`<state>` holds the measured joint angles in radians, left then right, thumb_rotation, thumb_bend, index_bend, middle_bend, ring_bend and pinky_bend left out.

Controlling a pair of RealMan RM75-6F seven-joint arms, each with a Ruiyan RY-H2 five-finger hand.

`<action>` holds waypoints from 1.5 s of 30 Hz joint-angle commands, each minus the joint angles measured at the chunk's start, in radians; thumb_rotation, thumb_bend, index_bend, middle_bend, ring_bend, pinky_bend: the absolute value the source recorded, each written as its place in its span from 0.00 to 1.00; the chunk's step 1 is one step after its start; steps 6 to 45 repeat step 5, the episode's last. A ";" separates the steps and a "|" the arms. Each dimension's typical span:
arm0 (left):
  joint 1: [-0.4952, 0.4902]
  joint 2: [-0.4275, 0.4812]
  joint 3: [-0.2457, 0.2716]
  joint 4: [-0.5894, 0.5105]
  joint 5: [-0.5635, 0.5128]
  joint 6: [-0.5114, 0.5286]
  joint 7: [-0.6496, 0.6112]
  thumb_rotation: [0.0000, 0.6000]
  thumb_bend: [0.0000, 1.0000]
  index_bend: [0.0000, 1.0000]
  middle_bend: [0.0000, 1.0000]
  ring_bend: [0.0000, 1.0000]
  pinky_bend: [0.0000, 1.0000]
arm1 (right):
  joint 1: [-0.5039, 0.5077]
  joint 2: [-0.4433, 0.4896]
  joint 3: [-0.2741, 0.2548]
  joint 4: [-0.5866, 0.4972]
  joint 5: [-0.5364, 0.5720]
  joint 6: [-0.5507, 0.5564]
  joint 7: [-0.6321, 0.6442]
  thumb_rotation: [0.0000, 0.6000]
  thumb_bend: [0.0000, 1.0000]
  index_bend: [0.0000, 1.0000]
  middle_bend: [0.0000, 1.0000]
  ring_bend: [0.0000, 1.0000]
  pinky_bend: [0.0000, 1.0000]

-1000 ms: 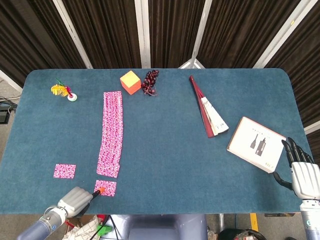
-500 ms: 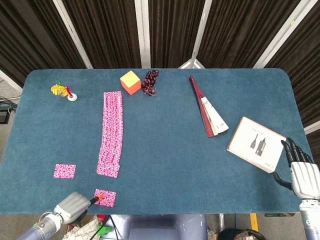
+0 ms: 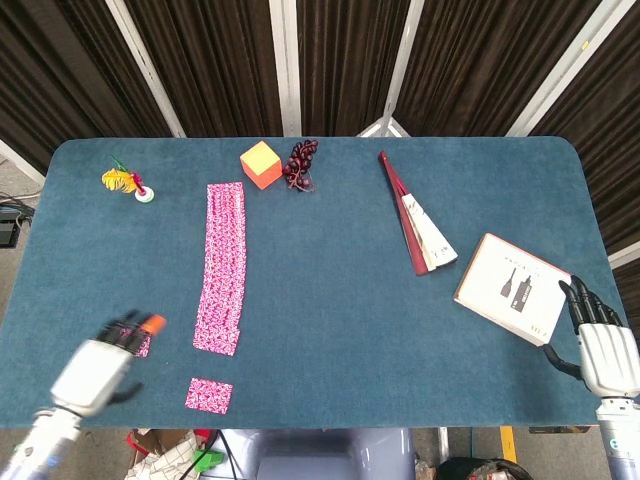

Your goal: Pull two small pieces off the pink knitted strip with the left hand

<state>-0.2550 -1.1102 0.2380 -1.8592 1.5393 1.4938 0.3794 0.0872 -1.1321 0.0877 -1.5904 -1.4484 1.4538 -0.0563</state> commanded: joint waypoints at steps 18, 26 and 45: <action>0.137 -0.043 -0.129 0.153 -0.020 0.176 -0.076 1.00 0.21 0.04 0.00 0.00 0.07 | 0.005 -0.001 -0.005 -0.007 -0.002 -0.009 -0.020 1.00 0.27 0.00 0.00 0.14 0.25; 0.137 -0.043 -0.129 0.153 -0.020 0.176 -0.076 1.00 0.21 0.04 0.00 0.00 0.07 | 0.005 -0.001 -0.005 -0.007 -0.002 -0.009 -0.020 1.00 0.27 0.00 0.00 0.14 0.25; 0.137 -0.043 -0.129 0.153 -0.020 0.176 -0.076 1.00 0.21 0.04 0.00 0.00 0.07 | 0.005 -0.001 -0.005 -0.007 -0.002 -0.009 -0.020 1.00 0.27 0.00 0.00 0.14 0.25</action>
